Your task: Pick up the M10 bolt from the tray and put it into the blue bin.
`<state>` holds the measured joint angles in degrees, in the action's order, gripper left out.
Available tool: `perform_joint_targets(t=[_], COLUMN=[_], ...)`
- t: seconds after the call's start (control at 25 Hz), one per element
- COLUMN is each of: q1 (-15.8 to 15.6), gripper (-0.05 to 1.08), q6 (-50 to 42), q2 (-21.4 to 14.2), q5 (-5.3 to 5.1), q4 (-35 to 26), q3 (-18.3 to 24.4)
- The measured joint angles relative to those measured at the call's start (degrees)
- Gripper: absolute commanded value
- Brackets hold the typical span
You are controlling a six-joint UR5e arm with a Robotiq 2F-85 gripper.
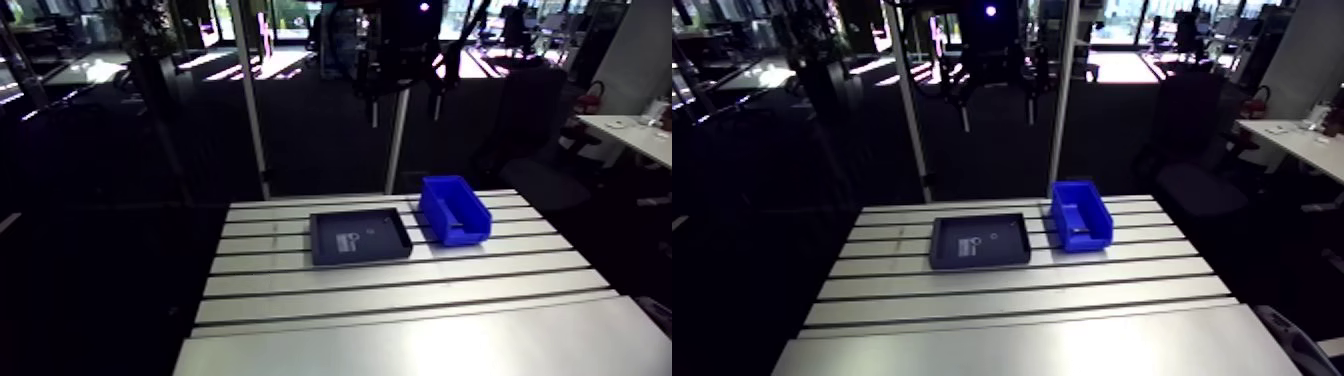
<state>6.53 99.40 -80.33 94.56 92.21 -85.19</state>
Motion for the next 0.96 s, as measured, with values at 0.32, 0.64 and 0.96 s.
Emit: perform_joint_targets(t=[0.32, 0.64, 0.96], q1=[0.6, 0.7, 0.6], gripper=[0.01, 0.01, 0.01], q6=[-1.3, -1.1, -0.9], q2=[0.1, 0.0, -0.2], q5=[-3.11, -3.40, -3.26], q4=[-5.1, -5.4, -5.4], q3=[5.9, 6.3, 6.1])
